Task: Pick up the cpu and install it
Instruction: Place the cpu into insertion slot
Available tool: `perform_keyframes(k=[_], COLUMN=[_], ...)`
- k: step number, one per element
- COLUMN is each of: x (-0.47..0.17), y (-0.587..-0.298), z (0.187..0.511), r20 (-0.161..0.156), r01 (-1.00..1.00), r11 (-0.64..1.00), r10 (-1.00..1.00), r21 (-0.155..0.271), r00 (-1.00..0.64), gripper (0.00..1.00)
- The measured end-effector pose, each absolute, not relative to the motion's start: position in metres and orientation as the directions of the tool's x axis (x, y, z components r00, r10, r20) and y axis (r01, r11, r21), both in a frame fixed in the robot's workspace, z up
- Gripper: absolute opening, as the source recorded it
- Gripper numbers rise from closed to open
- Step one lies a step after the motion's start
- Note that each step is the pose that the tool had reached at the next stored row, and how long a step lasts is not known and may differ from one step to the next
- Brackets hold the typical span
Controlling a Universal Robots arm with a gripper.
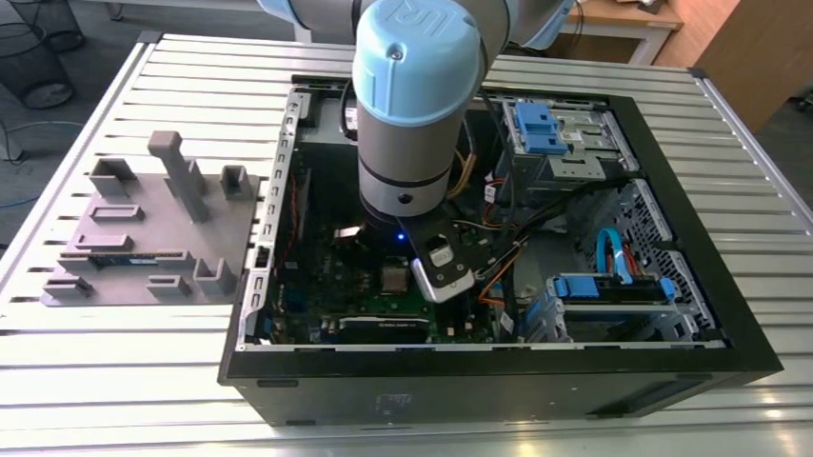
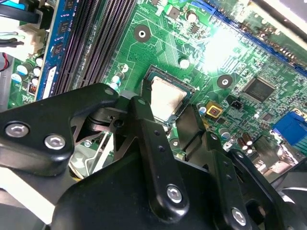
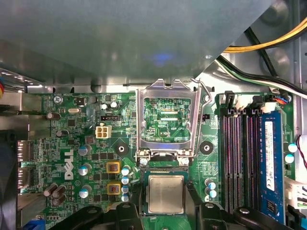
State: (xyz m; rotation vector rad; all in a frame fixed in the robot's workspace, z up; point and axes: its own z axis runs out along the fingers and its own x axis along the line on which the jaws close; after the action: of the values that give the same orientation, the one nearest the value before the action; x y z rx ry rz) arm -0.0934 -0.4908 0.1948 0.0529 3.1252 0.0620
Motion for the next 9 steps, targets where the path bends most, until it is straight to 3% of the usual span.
perform_keyframes(k=[7,9], x=[-0.0934,-0.0934], y=[-0.4908,-0.4909], z=[0.1952,0.1953], r20=[-0.014,-0.014], r01=[0.034,0.034], r11=[0.999,0.999], r10=[0.034,0.034], r21=[0.04,0.04], r00=[-0.999,-0.999], gripper=[0.47,0.35])
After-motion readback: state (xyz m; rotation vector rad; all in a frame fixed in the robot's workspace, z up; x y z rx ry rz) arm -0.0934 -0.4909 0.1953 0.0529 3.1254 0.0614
